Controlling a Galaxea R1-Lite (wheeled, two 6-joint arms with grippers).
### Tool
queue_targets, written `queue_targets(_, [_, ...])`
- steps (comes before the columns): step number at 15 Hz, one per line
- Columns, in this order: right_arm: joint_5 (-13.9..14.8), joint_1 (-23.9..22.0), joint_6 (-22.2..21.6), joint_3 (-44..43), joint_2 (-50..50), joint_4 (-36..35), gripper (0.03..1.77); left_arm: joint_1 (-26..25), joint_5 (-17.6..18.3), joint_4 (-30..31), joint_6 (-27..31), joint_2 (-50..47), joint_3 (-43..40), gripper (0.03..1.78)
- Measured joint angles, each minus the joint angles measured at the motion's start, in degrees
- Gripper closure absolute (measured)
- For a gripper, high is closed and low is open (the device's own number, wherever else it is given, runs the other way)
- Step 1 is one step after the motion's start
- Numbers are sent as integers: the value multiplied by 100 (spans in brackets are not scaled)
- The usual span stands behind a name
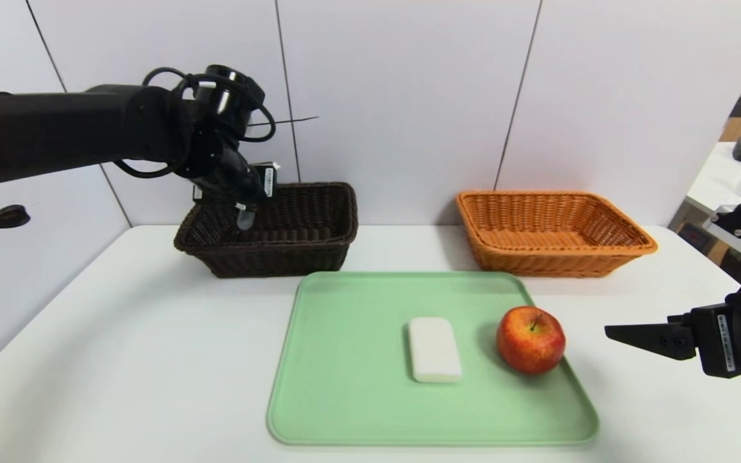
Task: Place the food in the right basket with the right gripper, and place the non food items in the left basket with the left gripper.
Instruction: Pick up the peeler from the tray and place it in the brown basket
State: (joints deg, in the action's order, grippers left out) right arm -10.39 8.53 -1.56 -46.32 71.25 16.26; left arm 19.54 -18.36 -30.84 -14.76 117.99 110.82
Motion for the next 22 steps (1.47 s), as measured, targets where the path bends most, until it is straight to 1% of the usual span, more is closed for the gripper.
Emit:
queue_targets(3, [2, -20, 2, 57, 10, -4, 10, -89, 268, 15, 5, 356, 130, 154])
queue_targets(6, [16, -27, 7, 112, 22, -11, 10, -127, 295, 13, -17, 477, 150, 154])
queue_targets(8, [13, -29, 2, 127, 27, -9, 10, -133, 436, 59, 73, 445, 188, 154])
queue_targets(10, [13, -30, 2, 132, 29, -11, 10, -185, 577, 245, 245, 423, 207, 154])
queue_targets(20, [20, -29, -61, 241, 13, -63, 10, -213, 613, 212, 234, 445, 80, 154])
queue_targets(22, [28, -29, -67, 269, 18, -180, 10, -227, 775, 210, 221, 447, 65, 154])
